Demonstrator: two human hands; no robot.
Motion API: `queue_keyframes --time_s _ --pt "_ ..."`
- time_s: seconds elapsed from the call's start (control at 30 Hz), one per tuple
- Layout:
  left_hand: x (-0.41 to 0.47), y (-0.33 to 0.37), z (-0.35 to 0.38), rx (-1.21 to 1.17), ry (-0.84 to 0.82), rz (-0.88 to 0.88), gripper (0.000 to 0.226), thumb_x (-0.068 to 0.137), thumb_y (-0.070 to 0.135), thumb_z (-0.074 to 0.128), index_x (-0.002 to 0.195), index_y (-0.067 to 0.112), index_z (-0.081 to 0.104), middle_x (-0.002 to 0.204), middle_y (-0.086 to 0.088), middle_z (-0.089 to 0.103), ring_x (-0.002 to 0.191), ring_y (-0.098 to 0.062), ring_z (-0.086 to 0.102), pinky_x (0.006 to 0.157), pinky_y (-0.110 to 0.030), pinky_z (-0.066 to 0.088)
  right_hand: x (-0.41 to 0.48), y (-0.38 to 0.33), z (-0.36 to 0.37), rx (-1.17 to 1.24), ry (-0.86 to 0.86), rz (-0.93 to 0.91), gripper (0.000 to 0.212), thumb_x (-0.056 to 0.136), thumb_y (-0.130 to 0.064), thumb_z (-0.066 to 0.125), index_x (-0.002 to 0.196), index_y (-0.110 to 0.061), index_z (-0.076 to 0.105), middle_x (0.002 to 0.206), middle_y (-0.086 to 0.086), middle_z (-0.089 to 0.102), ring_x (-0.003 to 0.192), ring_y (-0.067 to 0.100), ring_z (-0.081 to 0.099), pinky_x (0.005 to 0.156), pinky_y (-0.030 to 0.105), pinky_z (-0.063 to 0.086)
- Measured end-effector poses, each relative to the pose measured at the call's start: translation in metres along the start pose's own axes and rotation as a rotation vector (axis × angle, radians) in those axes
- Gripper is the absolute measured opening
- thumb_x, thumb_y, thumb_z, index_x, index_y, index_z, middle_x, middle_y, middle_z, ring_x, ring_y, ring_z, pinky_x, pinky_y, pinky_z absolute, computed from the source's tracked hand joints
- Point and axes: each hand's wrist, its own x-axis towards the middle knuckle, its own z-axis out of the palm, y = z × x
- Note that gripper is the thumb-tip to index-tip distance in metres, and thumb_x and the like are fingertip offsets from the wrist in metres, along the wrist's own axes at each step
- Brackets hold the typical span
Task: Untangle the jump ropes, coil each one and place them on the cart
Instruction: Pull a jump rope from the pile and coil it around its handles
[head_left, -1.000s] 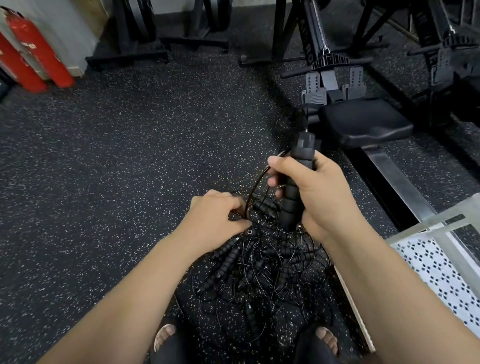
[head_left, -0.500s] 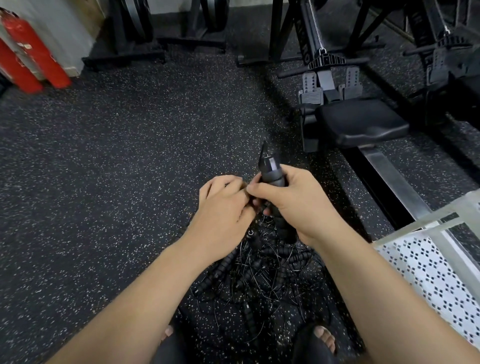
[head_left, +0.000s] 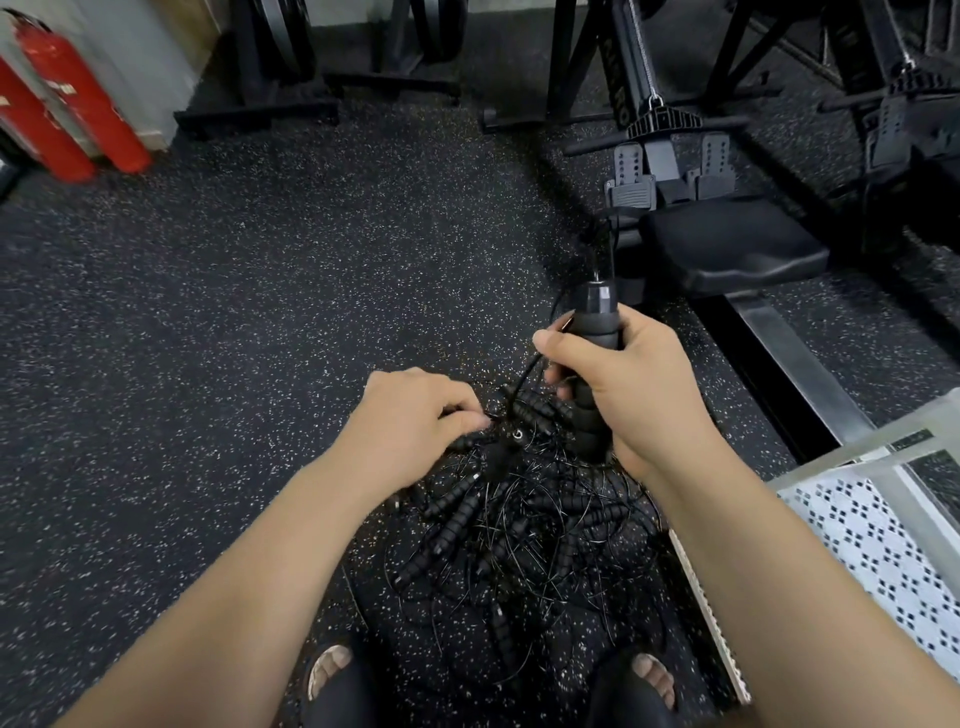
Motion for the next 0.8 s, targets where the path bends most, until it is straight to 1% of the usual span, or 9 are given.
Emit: queue_keyframes --time_s 0.07,0.13,0.27,0.33,0.4,0.5,0.57,0.67,0.8 --pt "0.000 -0.003 -0.005 -0.031 -0.010 -0.043 0.013 0.099 0.054 0.067 0.090 0.047 0.074 0.093 0.026 0.071 0.105 -0.004 0.058 0.111 -0.052 0.042 0.000 0.001 -0.002 -0.020 0.014 -0.001 0.014 0.093 -0.005 0.082 0.091 -0.011 0.070 0.075 0.005 0.067 0.066 0.018 0.062 0.058 0.029 0.052" --pt "0.000 -0.004 -0.013 -0.103 0.042 -0.094 0.011 0.100 0.049 0.070 0.089 0.049 0.073 0.098 0.029 0.071 0.108 -0.002 0.060 0.113 -0.053 0.044 0.002 0.002 -0.005 -0.023 0.035 0.003 0.014 0.093 -0.004 0.081 0.091 -0.011 0.069 0.076 0.005 0.067 0.065 0.017 0.061 0.058 0.029 0.052" --pt "0.001 -0.013 -0.025 -0.123 0.117 -0.196 0.015 0.101 0.039 0.069 0.087 0.045 0.071 0.100 0.026 0.070 0.110 -0.010 0.063 0.110 -0.052 0.048 0.005 0.001 -0.009 -0.030 0.074 -0.003 0.013 0.094 -0.005 0.081 0.092 -0.010 0.070 0.074 0.003 0.066 0.063 0.015 0.060 0.056 0.028 0.052" --pt "0.001 -0.018 -0.026 -0.092 0.084 -0.262 0.017 0.101 0.036 0.069 0.085 0.042 0.071 0.096 0.027 0.070 0.102 -0.010 0.064 0.108 -0.052 0.049 0.005 0.002 -0.009 -0.044 0.079 -0.009 0.013 0.094 -0.005 0.081 0.091 -0.010 0.070 0.072 0.002 0.065 0.063 0.015 0.059 0.057 0.029 0.052" --pt "0.002 -0.023 -0.025 -0.048 0.029 -0.334 0.020 0.102 0.031 0.068 0.083 0.037 0.072 0.092 0.024 0.071 0.087 -0.007 0.063 0.106 -0.051 0.050 0.005 0.003 -0.008 -0.055 0.078 -0.012 0.013 0.093 -0.007 0.082 0.090 -0.012 0.070 0.071 0.002 0.066 0.063 0.017 0.059 0.059 0.033 0.052" --pt "0.004 -0.031 -0.024 0.080 -0.014 -0.417 0.025 0.101 0.021 0.062 0.084 0.035 0.072 0.088 0.018 0.073 0.082 -0.003 0.062 0.102 -0.045 0.048 0.004 0.002 -0.007 -0.064 0.080 -0.015 0.014 0.093 -0.008 0.082 0.089 -0.015 0.070 0.072 0.003 0.067 0.064 0.018 0.059 0.062 0.037 0.051" --pt "0.004 -0.033 -0.023 0.135 -0.024 -0.458 0.030 0.099 0.013 0.055 0.085 0.034 0.072 0.088 0.017 0.072 0.086 -0.006 0.061 0.100 -0.043 0.042 0.004 0.002 -0.007 -0.065 0.082 -0.022 0.015 0.094 -0.008 0.082 0.088 -0.015 0.070 0.073 0.002 0.067 0.064 0.017 0.059 0.063 0.037 0.052" --pt "0.005 -0.036 -0.023 0.192 -0.070 -0.510 0.038 0.096 0.005 0.046 0.088 0.032 0.072 0.090 0.015 0.070 0.096 -0.013 0.059 0.110 -0.047 0.035 0.003 0.002 -0.006 -0.068 0.078 -0.031 0.014 0.094 -0.009 0.082 0.089 -0.014 0.070 0.072 0.002 0.066 0.064 0.017 0.059 0.063 0.036 0.053" --pt "0.007 -0.041 -0.019 0.265 -0.194 -0.551 0.041 0.096 -0.002 0.048 0.093 0.030 0.074 0.096 0.014 0.066 0.107 -0.022 0.055 0.120 -0.056 0.027 0.002 0.000 -0.006 -0.060 0.099 -0.049 0.013 0.093 -0.008 0.083 0.089 -0.013 0.071 0.075 0.002 0.067 0.064 0.015 0.060 0.062 0.033 0.054"
